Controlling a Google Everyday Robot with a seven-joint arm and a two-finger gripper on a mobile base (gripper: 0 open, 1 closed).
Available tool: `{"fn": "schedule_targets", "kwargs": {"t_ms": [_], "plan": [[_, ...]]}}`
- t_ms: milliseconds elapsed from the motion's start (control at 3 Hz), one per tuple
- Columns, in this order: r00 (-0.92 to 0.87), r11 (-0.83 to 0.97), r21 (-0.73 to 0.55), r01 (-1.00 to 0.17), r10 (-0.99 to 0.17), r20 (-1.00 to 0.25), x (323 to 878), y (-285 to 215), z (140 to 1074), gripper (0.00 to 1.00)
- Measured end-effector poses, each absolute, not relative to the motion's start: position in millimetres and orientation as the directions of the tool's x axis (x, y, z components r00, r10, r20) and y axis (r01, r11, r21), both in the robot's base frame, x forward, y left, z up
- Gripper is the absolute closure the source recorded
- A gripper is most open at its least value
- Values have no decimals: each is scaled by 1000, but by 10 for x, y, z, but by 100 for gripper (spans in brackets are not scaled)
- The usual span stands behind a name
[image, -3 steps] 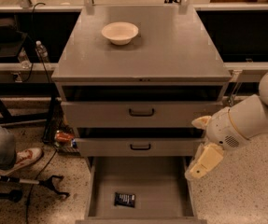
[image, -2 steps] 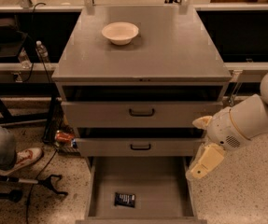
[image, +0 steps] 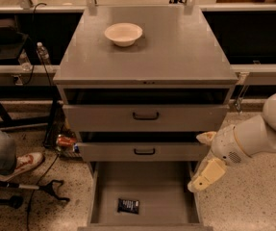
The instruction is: Pick rxbar blueberry from bottom drawer and place on counter
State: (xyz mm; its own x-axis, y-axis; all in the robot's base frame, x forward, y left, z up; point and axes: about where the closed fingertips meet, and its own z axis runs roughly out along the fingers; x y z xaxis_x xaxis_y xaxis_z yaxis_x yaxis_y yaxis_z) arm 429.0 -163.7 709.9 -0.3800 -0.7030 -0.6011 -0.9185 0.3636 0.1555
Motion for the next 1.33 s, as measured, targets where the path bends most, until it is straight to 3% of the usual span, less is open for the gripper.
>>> {"fn": "schedule_targets", "kwargs": {"t_ms": [667,1333], "plan": [[-463,413,246,-877,-590,-662,4338,-1507,5510,0],[-560,410,393,-823,-465,-686,4182,-1047,4452,0]]}}
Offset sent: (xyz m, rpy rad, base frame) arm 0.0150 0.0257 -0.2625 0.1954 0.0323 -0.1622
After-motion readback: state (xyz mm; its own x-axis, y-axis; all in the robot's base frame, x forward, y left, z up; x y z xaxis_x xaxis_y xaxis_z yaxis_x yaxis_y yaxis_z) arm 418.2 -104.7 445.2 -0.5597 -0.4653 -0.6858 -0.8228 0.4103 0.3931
